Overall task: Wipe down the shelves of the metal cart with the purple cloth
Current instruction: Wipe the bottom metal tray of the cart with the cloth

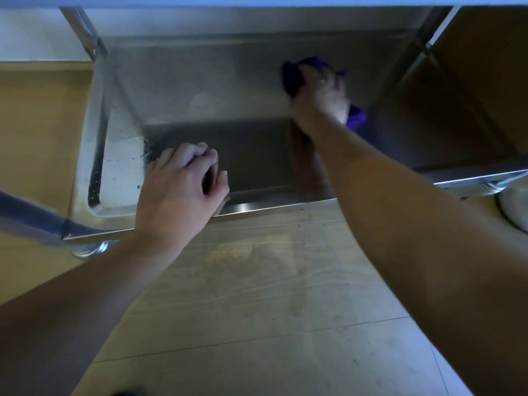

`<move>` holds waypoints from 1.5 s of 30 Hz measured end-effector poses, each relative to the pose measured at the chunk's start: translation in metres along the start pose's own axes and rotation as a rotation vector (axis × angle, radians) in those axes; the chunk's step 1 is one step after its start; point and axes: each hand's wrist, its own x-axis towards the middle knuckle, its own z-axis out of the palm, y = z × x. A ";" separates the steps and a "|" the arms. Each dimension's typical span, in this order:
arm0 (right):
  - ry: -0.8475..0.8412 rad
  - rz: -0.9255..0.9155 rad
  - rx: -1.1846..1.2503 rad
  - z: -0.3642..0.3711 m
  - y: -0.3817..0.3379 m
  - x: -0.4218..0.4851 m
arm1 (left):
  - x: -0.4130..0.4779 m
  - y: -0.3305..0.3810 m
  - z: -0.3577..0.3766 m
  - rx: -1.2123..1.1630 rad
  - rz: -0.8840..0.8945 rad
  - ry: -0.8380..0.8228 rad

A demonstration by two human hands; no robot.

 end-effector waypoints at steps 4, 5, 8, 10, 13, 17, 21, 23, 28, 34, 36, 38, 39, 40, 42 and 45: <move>-0.157 -0.454 0.078 0.028 -0.069 -0.021 | 0.000 0.000 0.001 -0.020 -0.022 -0.013; -0.171 -0.494 0.090 0.029 -0.071 -0.020 | 0.001 0.000 0.001 -0.019 -0.022 -0.018; -0.092 -0.375 0.053 0.024 -0.050 0.001 | 0.001 -0.001 0.001 -0.024 -0.026 -0.022; -0.020 -0.141 0.000 0.016 -0.027 0.018 | 0.001 0.000 0.000 -0.023 -0.025 -0.034; -0.013 0.084 0.026 0.008 -0.017 0.027 | 0.001 0.001 -0.002 -0.006 -0.023 -0.053; -0.061 -0.021 0.067 0.017 -0.050 0.021 | 0.000 0.002 -0.004 0.017 -0.024 -0.057; -0.177 -0.424 0.118 0.034 -0.094 -0.012 | 0.001 0.001 -0.004 0.018 -0.033 -0.061; -0.221 -0.542 0.126 0.038 -0.103 -0.031 | 0.001 0.002 -0.006 0.028 -0.036 -0.087; -0.261 -0.605 0.131 0.029 -0.091 -0.056 | 0.007 0.004 -0.022 -0.004 -0.021 -0.258; -0.315 -0.582 0.144 0.015 -0.086 -0.082 | -0.001 -0.013 -0.063 0.000 -0.015 -0.349; -0.316 -0.574 0.144 0.014 -0.086 -0.093 | -0.011 -0.025 -0.074 0.080 -0.008 -0.311; -0.305 -0.585 0.141 0.013 -0.089 -0.105 | -0.024 -0.034 -0.083 0.142 -0.020 -0.294; -0.304 -0.587 0.138 0.013 -0.091 -0.111 | -0.032 -0.038 -0.088 0.165 -0.027 -0.299; -0.302 -0.587 0.133 0.013 -0.094 -0.118 | -0.039 -0.041 -0.091 0.185 -0.030 -0.311; -0.299 -0.582 0.109 0.014 -0.104 -0.134 | -0.052 -0.044 -0.094 0.200 -0.037 -0.345; -0.368 -0.629 0.059 0.014 -0.128 -0.164 | -0.058 -0.043 -0.093 0.156 -0.073 -0.370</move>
